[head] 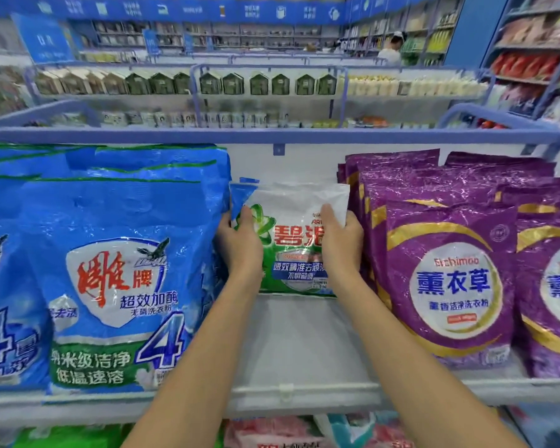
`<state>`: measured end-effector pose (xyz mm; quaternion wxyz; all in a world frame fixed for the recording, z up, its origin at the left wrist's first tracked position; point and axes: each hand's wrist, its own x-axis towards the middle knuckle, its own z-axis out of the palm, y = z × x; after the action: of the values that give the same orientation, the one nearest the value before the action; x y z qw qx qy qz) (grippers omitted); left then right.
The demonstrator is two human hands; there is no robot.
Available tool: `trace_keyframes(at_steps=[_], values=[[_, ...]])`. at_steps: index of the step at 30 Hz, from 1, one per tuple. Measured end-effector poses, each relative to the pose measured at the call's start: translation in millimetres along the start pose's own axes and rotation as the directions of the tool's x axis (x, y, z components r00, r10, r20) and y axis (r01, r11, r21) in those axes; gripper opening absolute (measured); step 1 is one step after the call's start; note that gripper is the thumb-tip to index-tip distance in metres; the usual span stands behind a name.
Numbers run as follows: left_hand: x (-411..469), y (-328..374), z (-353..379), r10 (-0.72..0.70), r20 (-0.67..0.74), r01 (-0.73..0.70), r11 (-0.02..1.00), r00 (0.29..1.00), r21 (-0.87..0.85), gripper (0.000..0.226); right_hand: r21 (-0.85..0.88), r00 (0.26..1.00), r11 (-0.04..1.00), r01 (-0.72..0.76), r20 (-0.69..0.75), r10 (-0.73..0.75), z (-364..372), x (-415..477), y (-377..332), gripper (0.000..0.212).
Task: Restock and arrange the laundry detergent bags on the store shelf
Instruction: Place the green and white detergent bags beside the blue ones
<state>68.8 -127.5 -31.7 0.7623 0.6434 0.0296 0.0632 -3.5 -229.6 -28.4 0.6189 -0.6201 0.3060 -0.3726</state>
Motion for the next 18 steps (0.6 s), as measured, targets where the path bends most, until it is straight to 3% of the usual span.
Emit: trace_keyframes(at_steps=[3,7,9,11,15,18], values=[[-6.2,1.3,-12.9,-0.072,0.125,0.051,0.985,0.990,0.167,0.057,-0.130,0.997,0.991,0.020,0.075,-0.010,-18.8,-8.8,-0.5,0.035],[-26.5,-2.7,-44.5,-0.192,0.372,-0.016,0.872,0.908,0.488,0.086,-0.425,0.956,0.902,0.081,0.288,0.049,-43.5,-34.9,22.1,0.081],[-33.2,-3.0,-54.9,-0.198,0.396,-0.124,0.746,0.897,0.654,0.077,-0.598,0.939,0.780,0.183,0.342,0.042,-48.2,-44.7,29.8,0.094],[-35.2,-2.7,-57.8,-0.152,0.386,-0.200,0.656,0.910,0.728,0.063,-0.677,0.937,0.696,0.239,0.348,0.017,-48.7,-46.0,30.3,0.087],[-34.7,-5.2,-53.9,-0.063,0.395,-0.261,0.652,0.917,0.712,0.054,-0.699,0.937,0.675,0.237,0.347,0.031,-45.4,-35.4,29.3,0.075],[-35.6,-5.6,-50.7,-0.034,0.391,-0.271,0.664,0.920,0.696,0.062,-0.703,0.939,0.670,0.238,0.344,0.028,-44.8,-29.9,30.0,0.073]])
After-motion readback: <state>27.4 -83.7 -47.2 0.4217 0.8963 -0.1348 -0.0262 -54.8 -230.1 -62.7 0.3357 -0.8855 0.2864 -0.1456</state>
